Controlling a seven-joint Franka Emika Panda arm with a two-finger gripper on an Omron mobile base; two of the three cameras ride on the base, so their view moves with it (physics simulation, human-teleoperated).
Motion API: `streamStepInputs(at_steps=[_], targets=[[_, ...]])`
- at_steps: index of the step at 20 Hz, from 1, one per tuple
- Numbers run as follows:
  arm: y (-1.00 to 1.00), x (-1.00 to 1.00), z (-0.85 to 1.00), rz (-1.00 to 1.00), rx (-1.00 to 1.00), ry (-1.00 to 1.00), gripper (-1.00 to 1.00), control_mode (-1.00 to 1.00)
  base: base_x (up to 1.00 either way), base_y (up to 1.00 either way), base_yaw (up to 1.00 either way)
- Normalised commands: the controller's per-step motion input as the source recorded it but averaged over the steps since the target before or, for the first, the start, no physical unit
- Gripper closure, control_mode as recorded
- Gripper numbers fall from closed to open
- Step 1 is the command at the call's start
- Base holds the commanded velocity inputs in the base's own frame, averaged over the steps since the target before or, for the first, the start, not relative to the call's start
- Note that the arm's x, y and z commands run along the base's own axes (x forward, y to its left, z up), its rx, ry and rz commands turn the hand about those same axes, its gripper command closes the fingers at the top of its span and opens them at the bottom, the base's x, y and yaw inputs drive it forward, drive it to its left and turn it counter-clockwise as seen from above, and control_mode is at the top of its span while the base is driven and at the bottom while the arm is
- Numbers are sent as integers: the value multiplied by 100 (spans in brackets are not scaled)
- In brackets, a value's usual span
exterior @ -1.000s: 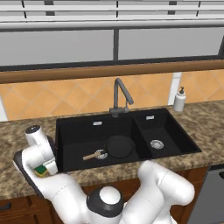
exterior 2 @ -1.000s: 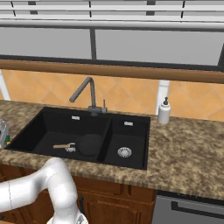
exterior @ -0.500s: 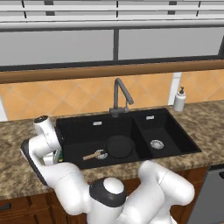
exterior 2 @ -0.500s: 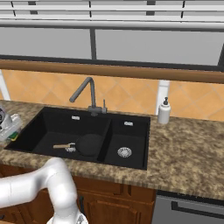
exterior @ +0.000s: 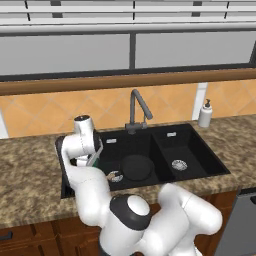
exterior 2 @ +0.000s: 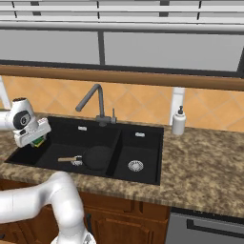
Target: Pick the pan and sponge and place them into the sink. Then turn on the water.
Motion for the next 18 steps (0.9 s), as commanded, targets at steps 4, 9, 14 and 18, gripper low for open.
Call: streamStepInputs(at_steps=[4,9,14,18], targets=[[-63,-28,1,-48,-4,-28,100,-100,0,0,0],[-57,-26,0,-55,-7,-18,100,-100,0,0,0],[-31,-4,0,-57,-1,-2,100,-100,0,0,0],[2,6,0,-50,-7,0,100,-100,0,0,0]])
